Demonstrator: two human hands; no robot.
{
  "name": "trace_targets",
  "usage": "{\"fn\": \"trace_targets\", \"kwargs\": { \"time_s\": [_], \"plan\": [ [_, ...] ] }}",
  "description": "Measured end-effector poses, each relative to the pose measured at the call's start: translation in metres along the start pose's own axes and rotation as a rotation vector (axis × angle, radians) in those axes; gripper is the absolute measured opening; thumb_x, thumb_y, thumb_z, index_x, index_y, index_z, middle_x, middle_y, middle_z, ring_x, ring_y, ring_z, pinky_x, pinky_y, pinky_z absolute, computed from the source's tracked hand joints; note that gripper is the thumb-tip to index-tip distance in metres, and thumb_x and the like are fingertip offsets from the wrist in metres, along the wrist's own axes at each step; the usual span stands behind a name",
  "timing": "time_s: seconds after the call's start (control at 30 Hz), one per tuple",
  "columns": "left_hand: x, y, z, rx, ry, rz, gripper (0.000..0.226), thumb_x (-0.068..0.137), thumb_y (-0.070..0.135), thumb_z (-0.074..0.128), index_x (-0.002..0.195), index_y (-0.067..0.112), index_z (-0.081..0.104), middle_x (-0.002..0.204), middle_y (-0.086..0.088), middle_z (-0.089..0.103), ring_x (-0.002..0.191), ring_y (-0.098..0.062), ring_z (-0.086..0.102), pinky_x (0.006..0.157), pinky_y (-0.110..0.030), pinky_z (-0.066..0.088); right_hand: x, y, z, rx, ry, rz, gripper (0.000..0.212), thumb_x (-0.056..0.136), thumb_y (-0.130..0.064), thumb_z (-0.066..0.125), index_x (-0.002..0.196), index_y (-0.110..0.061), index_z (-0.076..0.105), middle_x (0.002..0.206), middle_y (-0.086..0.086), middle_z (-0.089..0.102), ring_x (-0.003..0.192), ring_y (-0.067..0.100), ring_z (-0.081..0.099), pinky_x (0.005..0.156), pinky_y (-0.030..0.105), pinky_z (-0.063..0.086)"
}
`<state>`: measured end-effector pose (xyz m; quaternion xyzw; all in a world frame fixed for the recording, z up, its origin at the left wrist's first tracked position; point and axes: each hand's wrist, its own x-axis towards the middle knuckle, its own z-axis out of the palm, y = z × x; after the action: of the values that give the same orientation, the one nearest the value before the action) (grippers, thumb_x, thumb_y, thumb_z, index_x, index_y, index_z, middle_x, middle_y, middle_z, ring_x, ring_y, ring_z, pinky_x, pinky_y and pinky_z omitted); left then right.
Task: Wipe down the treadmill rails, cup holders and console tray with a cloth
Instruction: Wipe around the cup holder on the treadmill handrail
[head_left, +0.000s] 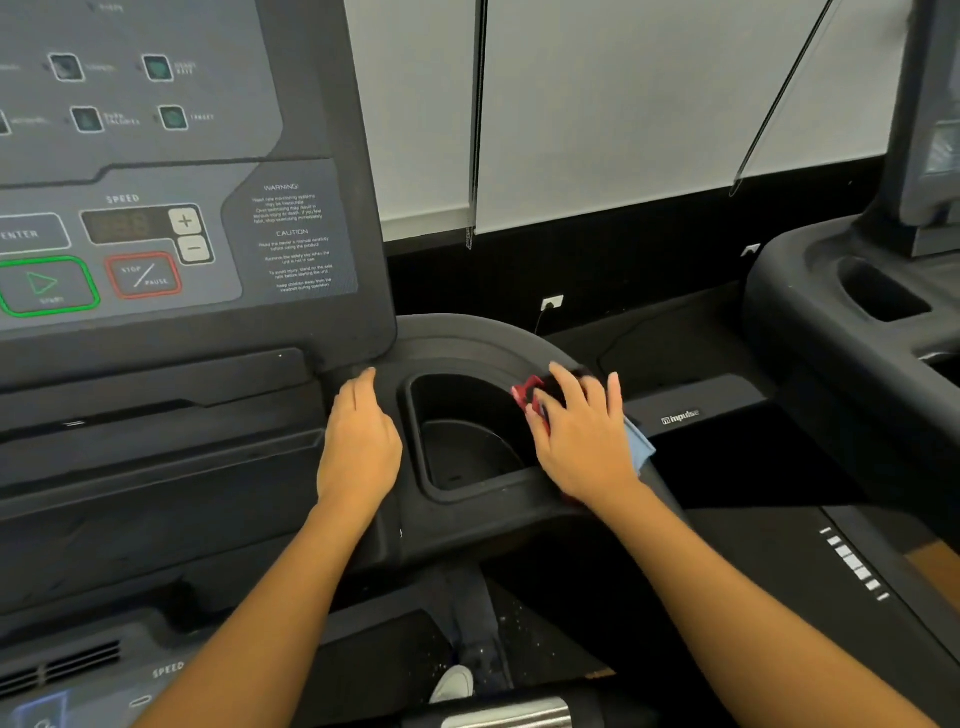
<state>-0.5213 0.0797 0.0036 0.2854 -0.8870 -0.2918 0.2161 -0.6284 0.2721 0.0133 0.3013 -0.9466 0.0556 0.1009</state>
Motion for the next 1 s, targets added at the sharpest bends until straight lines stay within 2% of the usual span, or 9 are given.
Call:
{"fn": "trace_targets", "kwargs": {
  "time_s": [0.03, 0.1, 0.2, 0.3, 0.5, 0.57, 0.77, 0.93, 1.0],
  "plan": [
    [0.000, 0.000, 0.000, 0.009, -0.002, 0.003, 0.048, 0.094, 0.001, 0.035, 0.142, 0.004, 0.030, 0.141, -0.012, 0.038, 0.128, -0.023, 0.038, 0.107, -0.033, 0.031, 0.005, 0.001, -0.003, 0.032, -0.087, -0.007, 0.045, 0.097, -0.037, 0.030, 0.123, -0.017, 0.061, 0.145, 0.008, 0.043, 0.134, 0.033, 0.036, 0.113, 0.050, 0.015],
    [0.000, 0.001, -0.001, 0.022, -0.006, 0.009, 0.049, 0.094, 0.000, 0.035, 0.142, 0.003, 0.029, 0.141, -0.013, 0.038, 0.129, -0.024, 0.038, 0.108, -0.034, 0.031, 0.004, 0.007, -0.003, 0.042, -0.204, -0.007, 0.047, 0.101, -0.040, 0.025, 0.141, -0.021, 0.042, 0.156, 0.002, 0.020, 0.144, 0.028, 0.013, 0.115, 0.048, 0.007],
    [0.001, 0.002, -0.003, 0.026, -0.022, 0.014, 0.050, 0.092, -0.001, 0.036, 0.141, 0.003, 0.029, 0.140, -0.017, 0.038, 0.127, -0.028, 0.038, 0.107, -0.037, 0.033, -0.025, 0.015, -0.004, 0.015, -0.187, 0.013, 0.058, 0.096, -0.047, 0.014, 0.141, -0.022, 0.042, 0.154, 0.007, 0.028, 0.141, 0.032, 0.022, 0.113, 0.050, 0.019],
    [0.002, 0.000, -0.003, 0.019, -0.021, 0.023, 0.051, 0.091, -0.001, 0.038, 0.141, 0.004, 0.030, 0.139, -0.018, 0.038, 0.126, -0.031, 0.039, 0.105, -0.039, 0.035, -0.055, 0.022, -0.006, 0.001, -0.173, 0.045, 0.059, 0.092, -0.046, 0.018, 0.135, -0.021, 0.051, 0.143, 0.012, 0.045, 0.132, 0.038, 0.039, 0.104, 0.052, 0.034],
    [0.000, 0.000, -0.001, 0.045, -0.022, 0.040, 0.048, 0.094, 0.000, 0.034, 0.141, 0.002, 0.029, 0.140, -0.015, 0.038, 0.131, -0.025, 0.035, 0.111, -0.038, 0.028, -0.035, 0.024, -0.001, -0.012, -0.210, 0.069, 0.049, 0.100, -0.043, 0.023, 0.147, -0.030, 0.028, 0.156, 0.006, 0.021, 0.143, 0.032, 0.016, 0.112, 0.047, 0.023],
    [0.000, -0.001, -0.001, 0.056, -0.022, 0.054, 0.047, 0.094, 0.000, 0.035, 0.140, 0.002, 0.031, 0.139, -0.016, 0.039, 0.130, -0.026, 0.036, 0.111, -0.040, 0.029, -0.026, 0.021, 0.001, -0.019, -0.198, 0.090, 0.049, 0.100, -0.040, 0.029, 0.148, -0.029, 0.025, 0.156, 0.007, 0.021, 0.143, 0.032, 0.016, 0.111, 0.047, 0.024],
    [0.000, -0.002, 0.000, 0.088, -0.024, 0.065, 0.044, 0.094, 0.002, 0.037, 0.139, 0.001, 0.034, 0.135, -0.017, 0.042, 0.128, -0.027, 0.037, 0.111, -0.041, 0.030, -0.055, 0.015, -0.001, -0.046, -0.097, 0.083, 0.048, 0.094, -0.039, 0.033, 0.130, -0.017, 0.056, 0.137, 0.012, 0.052, 0.127, 0.036, 0.047, 0.100, 0.050, 0.040],
    [-0.002, 0.000, 0.001, 0.112, -0.040, 0.041, 0.045, 0.096, 0.005, 0.036, 0.141, 0.002, 0.031, 0.144, -0.019, 0.035, 0.139, -0.027, 0.024, 0.115, -0.039, 0.021, -0.090, -0.013, -0.001, -0.029, -0.040, 0.010, 0.050, 0.088, -0.035, 0.032, 0.121, -0.014, 0.063, 0.124, 0.008, 0.063, 0.118, 0.032, 0.057, 0.103, 0.045, 0.033],
    [-0.001, 0.000, 0.002, 0.091, -0.040, 0.035, 0.045, 0.096, 0.004, 0.036, 0.140, 0.003, 0.031, 0.144, -0.018, 0.035, 0.139, -0.027, 0.024, 0.115, -0.039, 0.021, -0.096, -0.040, 0.001, 0.011, -0.027, -0.062, 0.049, 0.086, -0.035, 0.032, 0.120, -0.017, 0.063, 0.124, 0.005, 0.063, 0.117, 0.029, 0.058, 0.104, 0.046, 0.038]
  ]
}}
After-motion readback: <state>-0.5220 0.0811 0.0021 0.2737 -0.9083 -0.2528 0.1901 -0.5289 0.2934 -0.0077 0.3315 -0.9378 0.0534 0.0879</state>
